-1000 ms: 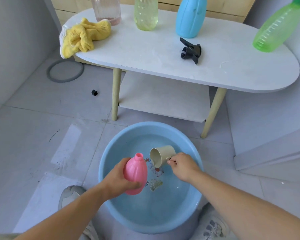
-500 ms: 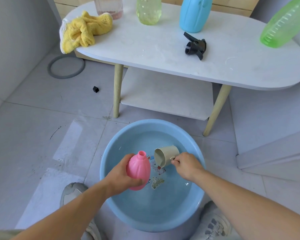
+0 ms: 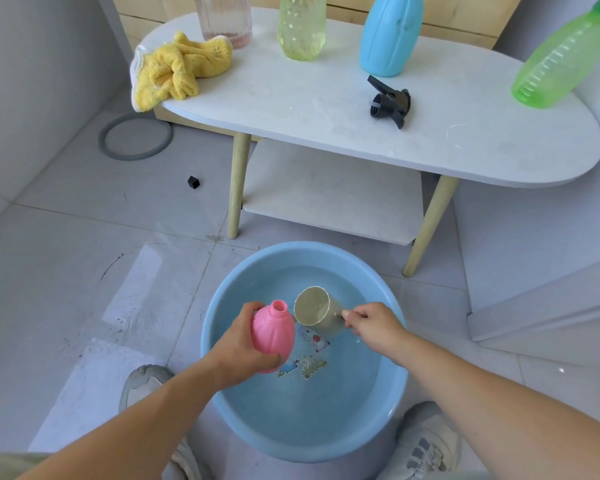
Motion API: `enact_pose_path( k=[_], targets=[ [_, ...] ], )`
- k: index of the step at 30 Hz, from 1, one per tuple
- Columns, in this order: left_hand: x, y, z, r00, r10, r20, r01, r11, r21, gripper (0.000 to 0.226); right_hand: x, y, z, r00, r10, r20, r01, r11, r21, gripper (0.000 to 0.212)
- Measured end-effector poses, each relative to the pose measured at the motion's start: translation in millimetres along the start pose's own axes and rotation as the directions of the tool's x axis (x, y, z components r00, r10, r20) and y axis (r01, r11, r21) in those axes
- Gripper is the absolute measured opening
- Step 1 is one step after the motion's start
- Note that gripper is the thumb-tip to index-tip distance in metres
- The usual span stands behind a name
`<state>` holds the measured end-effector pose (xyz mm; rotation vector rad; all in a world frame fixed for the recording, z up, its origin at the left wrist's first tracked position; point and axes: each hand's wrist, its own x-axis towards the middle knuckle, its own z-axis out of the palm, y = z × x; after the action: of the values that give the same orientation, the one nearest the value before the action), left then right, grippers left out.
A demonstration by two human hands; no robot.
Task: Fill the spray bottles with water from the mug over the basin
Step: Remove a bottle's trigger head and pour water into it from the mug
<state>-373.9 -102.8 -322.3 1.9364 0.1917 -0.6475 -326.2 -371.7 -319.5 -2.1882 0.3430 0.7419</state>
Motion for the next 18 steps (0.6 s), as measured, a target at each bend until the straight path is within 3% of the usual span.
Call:
enact_pose_path(
  k=[8, 18],
  targets=[
    [-3, 7, -3, 0.998, 0.059, -0.023, -0.059, 0.998, -0.022, 0.082, -27, -32, -25, 0.999, -0.042, -0.009, 0.043, 0.983, 0.18, 0.032],
    [-3, 21, -5, 0.992, 0.115, -0.047, -0.116, 0.993, -0.026, 0.084, -75, -71, -71, 0.987, -0.143, -0.068, 0.15, 0.983, 0.108, 0.028]
  ],
)
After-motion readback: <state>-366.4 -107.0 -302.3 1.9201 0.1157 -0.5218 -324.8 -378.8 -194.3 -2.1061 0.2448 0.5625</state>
